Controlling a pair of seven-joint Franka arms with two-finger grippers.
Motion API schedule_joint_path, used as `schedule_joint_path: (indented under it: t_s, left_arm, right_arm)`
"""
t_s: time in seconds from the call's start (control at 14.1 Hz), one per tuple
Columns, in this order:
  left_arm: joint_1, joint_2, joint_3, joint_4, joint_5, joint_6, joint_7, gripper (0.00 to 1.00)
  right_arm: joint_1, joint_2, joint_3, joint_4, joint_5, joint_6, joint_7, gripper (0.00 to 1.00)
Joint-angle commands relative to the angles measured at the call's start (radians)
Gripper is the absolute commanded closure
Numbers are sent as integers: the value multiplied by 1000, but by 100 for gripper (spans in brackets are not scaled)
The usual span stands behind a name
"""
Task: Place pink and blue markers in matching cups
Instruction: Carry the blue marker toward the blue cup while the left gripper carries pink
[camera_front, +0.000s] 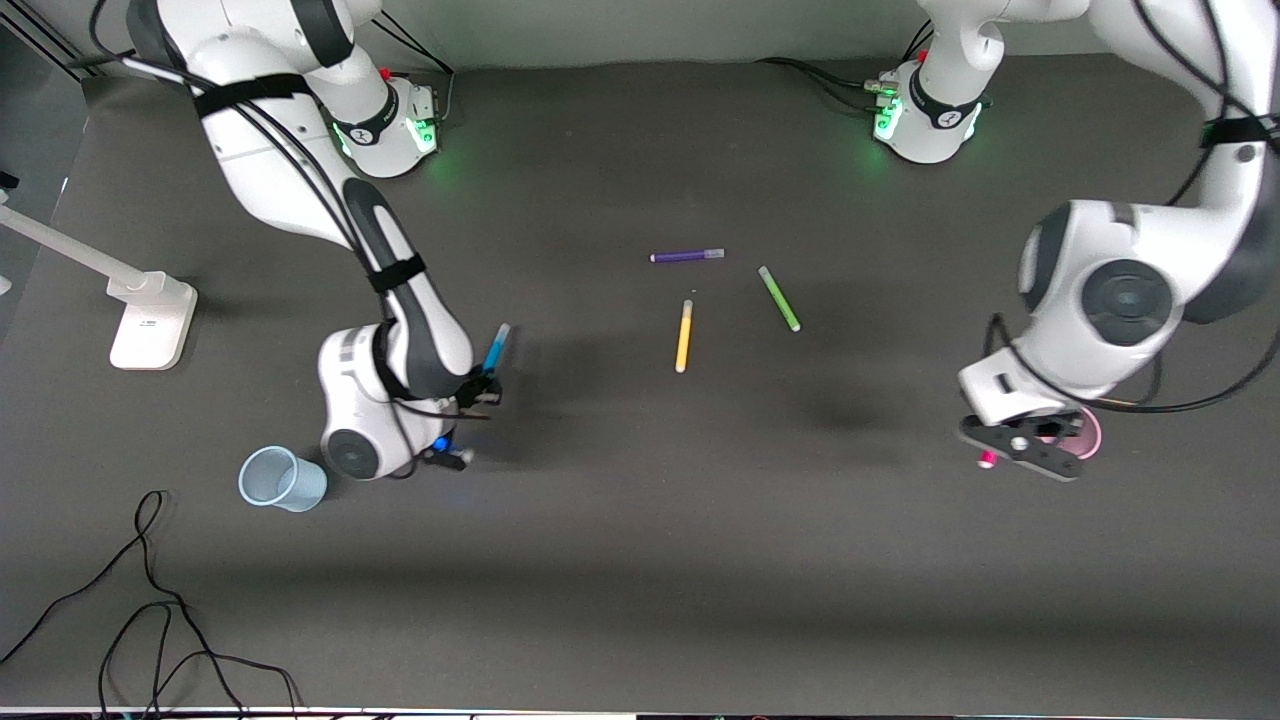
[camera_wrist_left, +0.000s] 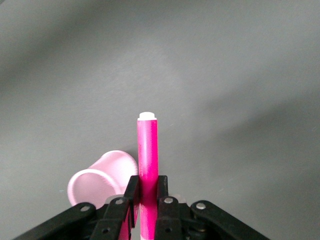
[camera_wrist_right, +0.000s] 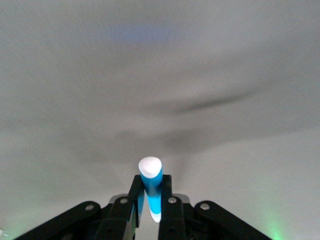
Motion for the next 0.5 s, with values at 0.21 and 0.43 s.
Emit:
schedule_joint_path:
  t_s: [0.21, 0.43]
  left_arm:
    - [189, -21, -10, -30, -232, 28, 461, 100]
    - [254, -22, -10, -57, -405, 54, 691, 100]
  right_arm:
    - [-5, -202, -153, 62, -202, -16, 20, 100]
    - [-4, -271, -233, 57, -268, 38, -55, 100]
